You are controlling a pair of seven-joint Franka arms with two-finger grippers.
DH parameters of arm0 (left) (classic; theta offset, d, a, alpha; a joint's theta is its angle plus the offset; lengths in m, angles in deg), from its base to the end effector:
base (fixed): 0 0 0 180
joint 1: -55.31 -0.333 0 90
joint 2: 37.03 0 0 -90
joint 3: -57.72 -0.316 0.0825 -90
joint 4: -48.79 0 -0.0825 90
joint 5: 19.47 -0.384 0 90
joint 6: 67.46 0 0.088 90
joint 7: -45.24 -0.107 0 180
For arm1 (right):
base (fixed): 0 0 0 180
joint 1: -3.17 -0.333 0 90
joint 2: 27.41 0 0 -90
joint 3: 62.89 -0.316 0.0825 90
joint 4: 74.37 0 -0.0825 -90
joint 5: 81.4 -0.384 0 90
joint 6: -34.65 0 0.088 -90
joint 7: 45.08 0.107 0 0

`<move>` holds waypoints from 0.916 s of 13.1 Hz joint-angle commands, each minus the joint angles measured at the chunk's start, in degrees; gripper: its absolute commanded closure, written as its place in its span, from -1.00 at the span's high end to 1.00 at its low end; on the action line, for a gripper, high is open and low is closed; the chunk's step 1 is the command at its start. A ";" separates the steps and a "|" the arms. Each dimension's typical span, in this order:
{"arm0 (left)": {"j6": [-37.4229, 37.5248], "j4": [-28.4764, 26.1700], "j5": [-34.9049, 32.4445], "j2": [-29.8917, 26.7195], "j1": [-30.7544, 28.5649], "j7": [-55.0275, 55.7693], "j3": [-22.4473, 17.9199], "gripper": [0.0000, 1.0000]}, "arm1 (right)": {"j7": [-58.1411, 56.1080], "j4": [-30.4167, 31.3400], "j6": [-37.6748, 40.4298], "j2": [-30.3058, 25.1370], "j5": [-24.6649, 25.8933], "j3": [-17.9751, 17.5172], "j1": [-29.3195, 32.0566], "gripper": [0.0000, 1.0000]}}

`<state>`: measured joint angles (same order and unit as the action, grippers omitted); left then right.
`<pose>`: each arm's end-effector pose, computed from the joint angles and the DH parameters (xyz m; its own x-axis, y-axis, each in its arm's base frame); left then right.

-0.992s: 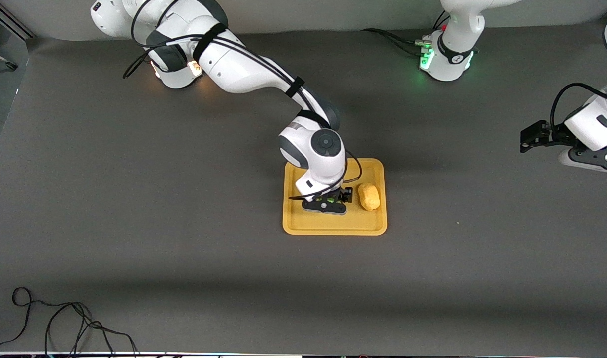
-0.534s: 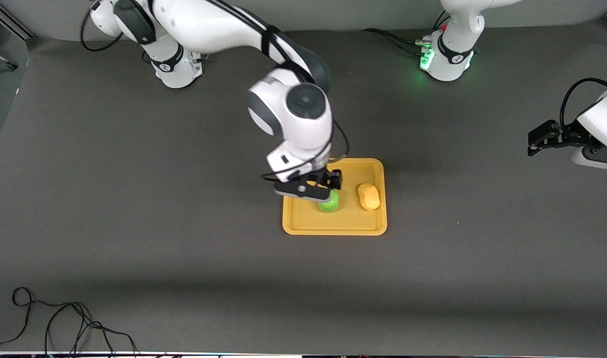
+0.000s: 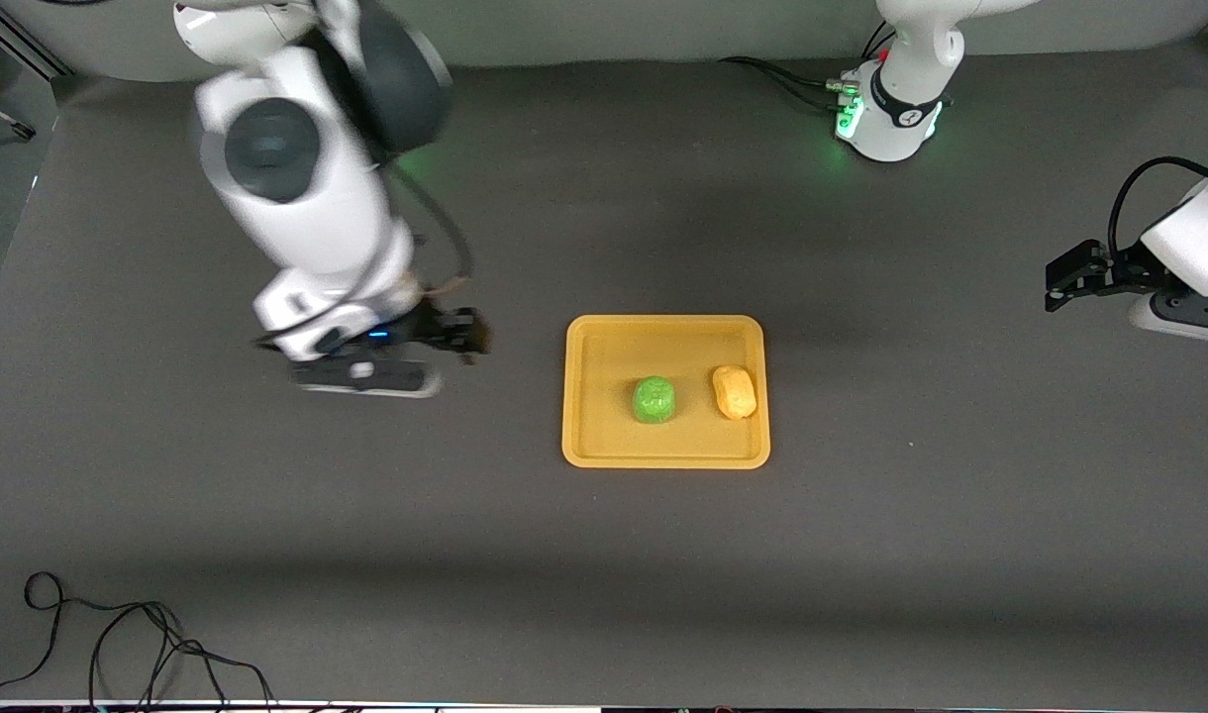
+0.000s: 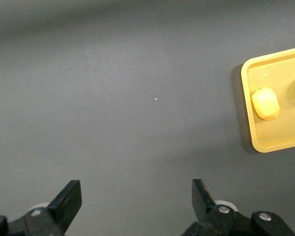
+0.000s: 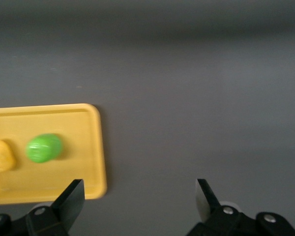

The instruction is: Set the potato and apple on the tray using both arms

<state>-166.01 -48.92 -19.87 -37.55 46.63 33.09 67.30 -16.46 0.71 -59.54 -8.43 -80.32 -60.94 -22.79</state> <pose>0.5614 -0.0085 0.5786 0.9737 -0.2268 0.0213 -0.2266 -0.9739 -0.0132 0.6002 0.2693 0.5534 0.9969 -0.0770 0.0164 -0.0773 -0.9967 0.0251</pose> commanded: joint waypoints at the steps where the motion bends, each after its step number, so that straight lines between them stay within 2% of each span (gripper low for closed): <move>1: 0.55 1.46 0.48 0.70 -0.03 0.03 -0.26 1.00 | -11.80 16.39 -3.46 -13.07 -1.87 -0.90 8.18 1.00; 6: 1.78 1.03 -0.31 0.43 1.20 1.08 -0.09 1.00 | -24.56 21.68 -2.58 -18.18 -2.23 -0.90 20.05 1.00; 10: 2.13 1.03 -0.39 0.43 1.20 1.17 -0.09 1.00 | -29.50 21.17 -1.88 -18.10 -1.70 2.79 22.27 1.00; 12: 2.13 1.03 -0.48 0.34 1.29 1.17 -0.09 1.00 | -29.42 18.19 -1.79 -16.79 -1.61 3.06 22.27 1.00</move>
<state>-165.22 -48.88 -19.88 -37.16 47.16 33.16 67.52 -44.89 20.57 -61.07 -25.18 -81.56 -58.10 -0.19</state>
